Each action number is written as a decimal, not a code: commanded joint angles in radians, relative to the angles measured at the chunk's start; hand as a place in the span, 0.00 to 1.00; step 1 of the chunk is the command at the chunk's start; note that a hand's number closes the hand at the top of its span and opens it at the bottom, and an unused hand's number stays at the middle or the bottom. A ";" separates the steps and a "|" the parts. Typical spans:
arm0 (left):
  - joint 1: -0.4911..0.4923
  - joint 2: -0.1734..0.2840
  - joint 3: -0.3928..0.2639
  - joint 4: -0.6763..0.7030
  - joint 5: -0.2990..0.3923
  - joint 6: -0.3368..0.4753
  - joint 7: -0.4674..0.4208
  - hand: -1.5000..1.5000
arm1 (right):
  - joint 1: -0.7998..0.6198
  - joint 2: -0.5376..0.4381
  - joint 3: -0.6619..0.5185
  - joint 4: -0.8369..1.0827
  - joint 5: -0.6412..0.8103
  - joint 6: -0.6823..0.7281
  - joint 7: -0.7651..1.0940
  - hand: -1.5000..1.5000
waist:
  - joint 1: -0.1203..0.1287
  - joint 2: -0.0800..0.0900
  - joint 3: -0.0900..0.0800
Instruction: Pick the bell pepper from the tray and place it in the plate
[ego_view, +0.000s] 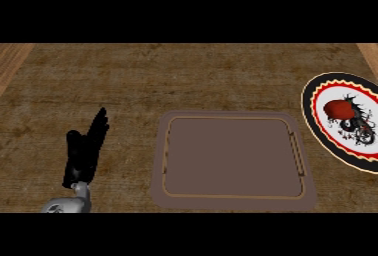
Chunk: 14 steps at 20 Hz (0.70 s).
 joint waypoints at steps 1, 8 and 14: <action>-0.007 0.003 0.026 0.057 0.028 -0.020 -0.051 0.50 | -0.021 0.001 -0.022 0.007 -0.021 -0.026 0.015 0.00 | 0.006 0.004 0.000; 0.007 -0.015 -0.009 0.015 -0.014 0.012 -0.016 0.50 | 0.042 -0.037 -0.055 0.025 -0.046 -0.081 0.013 0.00 | 0.006 0.004 0.002; 0.001 0.021 0.021 0.052 0.017 -0.036 -0.044 0.50 | 0.070 -0.049 -0.053 0.019 -0.046 -0.051 -0.003 0.00 | 0.003 0.002 0.002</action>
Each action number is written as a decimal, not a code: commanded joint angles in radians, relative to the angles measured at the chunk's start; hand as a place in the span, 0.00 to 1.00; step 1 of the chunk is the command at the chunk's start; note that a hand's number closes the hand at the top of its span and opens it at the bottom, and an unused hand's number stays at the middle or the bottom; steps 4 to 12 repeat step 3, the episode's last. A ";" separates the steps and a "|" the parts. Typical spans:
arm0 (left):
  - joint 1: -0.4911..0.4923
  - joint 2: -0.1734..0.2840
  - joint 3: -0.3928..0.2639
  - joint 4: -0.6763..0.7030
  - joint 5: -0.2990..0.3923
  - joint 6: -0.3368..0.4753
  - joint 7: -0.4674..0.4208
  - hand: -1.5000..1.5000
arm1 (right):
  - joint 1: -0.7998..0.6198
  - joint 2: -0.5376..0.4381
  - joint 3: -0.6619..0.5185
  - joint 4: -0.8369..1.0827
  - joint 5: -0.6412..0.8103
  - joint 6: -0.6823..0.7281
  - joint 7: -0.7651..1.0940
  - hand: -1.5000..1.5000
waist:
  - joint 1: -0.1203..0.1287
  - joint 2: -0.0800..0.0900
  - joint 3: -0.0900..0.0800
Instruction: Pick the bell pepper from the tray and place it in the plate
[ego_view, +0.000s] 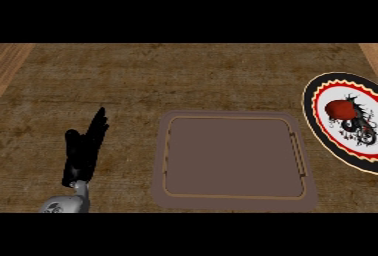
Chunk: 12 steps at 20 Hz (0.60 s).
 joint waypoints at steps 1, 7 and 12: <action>-0.031 -0.006 0.001 0.010 0.007 -0.004 0.019 0.50 | 0.011 -0.016 0.003 0.007 0.003 0.005 0.028 0.00 | -0.001 -0.001 0.000; -0.025 0.003 -0.007 -0.032 0.002 -0.007 0.043 0.50 | 0.010 0.001 -0.002 -0.005 0.003 -0.055 0.007 0.00 | 0.012 0.002 0.003; -0.025 0.003 -0.007 -0.032 0.002 -0.007 0.043 0.50 | 0.010 0.001 -0.002 -0.005 0.003 -0.055 0.007 0.00 | 0.012 0.002 0.003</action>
